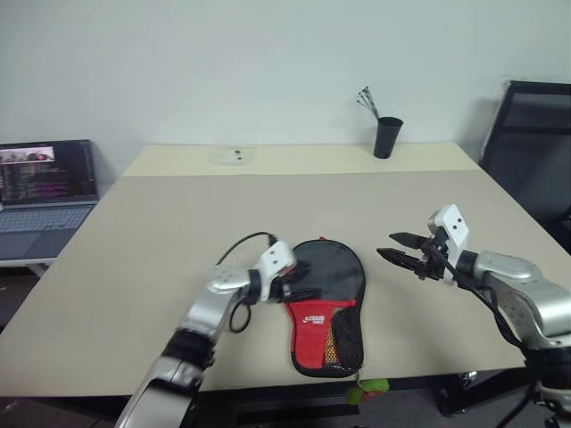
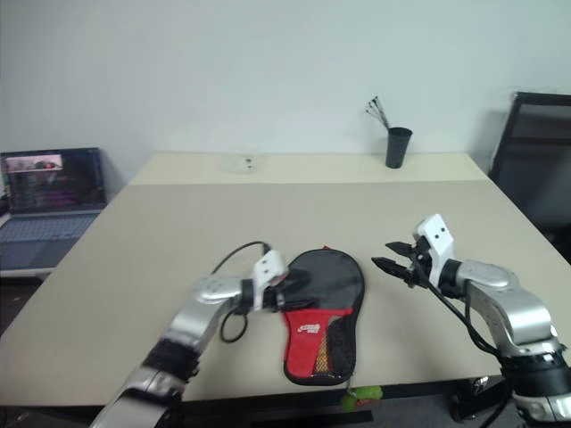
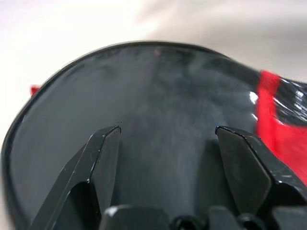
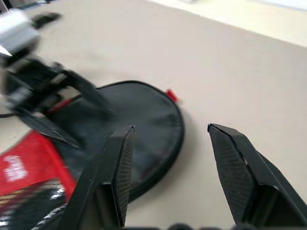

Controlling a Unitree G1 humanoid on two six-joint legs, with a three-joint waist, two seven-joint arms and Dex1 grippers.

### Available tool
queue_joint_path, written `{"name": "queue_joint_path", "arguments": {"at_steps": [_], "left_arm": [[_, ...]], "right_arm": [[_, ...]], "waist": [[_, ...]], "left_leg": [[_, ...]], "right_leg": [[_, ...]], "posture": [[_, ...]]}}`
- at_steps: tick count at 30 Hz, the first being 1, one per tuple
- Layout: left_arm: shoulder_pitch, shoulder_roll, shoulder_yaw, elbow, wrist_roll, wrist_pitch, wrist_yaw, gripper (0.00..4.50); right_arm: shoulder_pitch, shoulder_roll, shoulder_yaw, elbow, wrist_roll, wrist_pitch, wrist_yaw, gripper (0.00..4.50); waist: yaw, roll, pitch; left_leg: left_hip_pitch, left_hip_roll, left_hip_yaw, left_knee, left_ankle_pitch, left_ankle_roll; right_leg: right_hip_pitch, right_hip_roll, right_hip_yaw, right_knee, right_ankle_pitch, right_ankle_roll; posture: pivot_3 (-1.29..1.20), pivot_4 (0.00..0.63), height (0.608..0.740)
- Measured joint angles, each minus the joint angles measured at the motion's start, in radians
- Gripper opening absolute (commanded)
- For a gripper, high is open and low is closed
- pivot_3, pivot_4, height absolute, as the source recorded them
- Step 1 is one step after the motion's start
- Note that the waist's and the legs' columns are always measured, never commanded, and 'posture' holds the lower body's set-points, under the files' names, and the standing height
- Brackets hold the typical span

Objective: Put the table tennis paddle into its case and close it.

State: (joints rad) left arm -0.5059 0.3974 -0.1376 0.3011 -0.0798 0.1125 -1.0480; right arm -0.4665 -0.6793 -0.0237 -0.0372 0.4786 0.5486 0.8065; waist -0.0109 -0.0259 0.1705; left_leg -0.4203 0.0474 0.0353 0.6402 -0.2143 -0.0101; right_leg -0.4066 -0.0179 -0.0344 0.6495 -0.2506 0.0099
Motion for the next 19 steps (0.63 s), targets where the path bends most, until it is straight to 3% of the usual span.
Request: {"name": "queue_joint_path", "arguments": {"at_steps": [5, 10, 19], "left_arm": [[0.213, 0.135, 0.190, -0.216, -0.082, 0.127, 0.084, 3.45], [0.306, 0.162, 0.252, -0.323, -0.120, 0.168, 0.141, 3.45], [0.270, 0.177, 0.248, -0.295, -0.134, 0.163, 0.162, 3.45]], "right_arm": [[-0.078, 0.027, 0.039, 0.242, -0.077, -0.143, 0.110, 2.68], [-0.105, 0.031, 0.048, 0.379, -0.115, -0.192, 0.188, 2.68], [-0.053, -0.007, 0.030, 0.295, -0.135, -0.161, 0.197, 2.68]], "waist": [[-0.009, 0.000, 0.004], [0.014, 0.002, 0.006], [0.018, 0.002, 0.006]], "left_leg": [[0.001, 0.001, -0.001, 0.000, 0.000, 0.000], [0.000, -0.001, 0.001, 0.001, 0.000, 0.000], [0.000, 0.000, 0.000, 0.001, 0.000, 0.000]], "right_leg": [[0.000, -0.002, 0.000, 0.002, 0.000, -0.001], [0.000, -0.004, 0.001, 0.001, 0.000, -0.001], [0.000, -0.004, 0.001, 0.001, 0.000, -0.002]], "posture": [[0.00, 0.150, 0.740], [0.00, 0.150, 0.740], [0.00, 0.150, 0.740]]}}
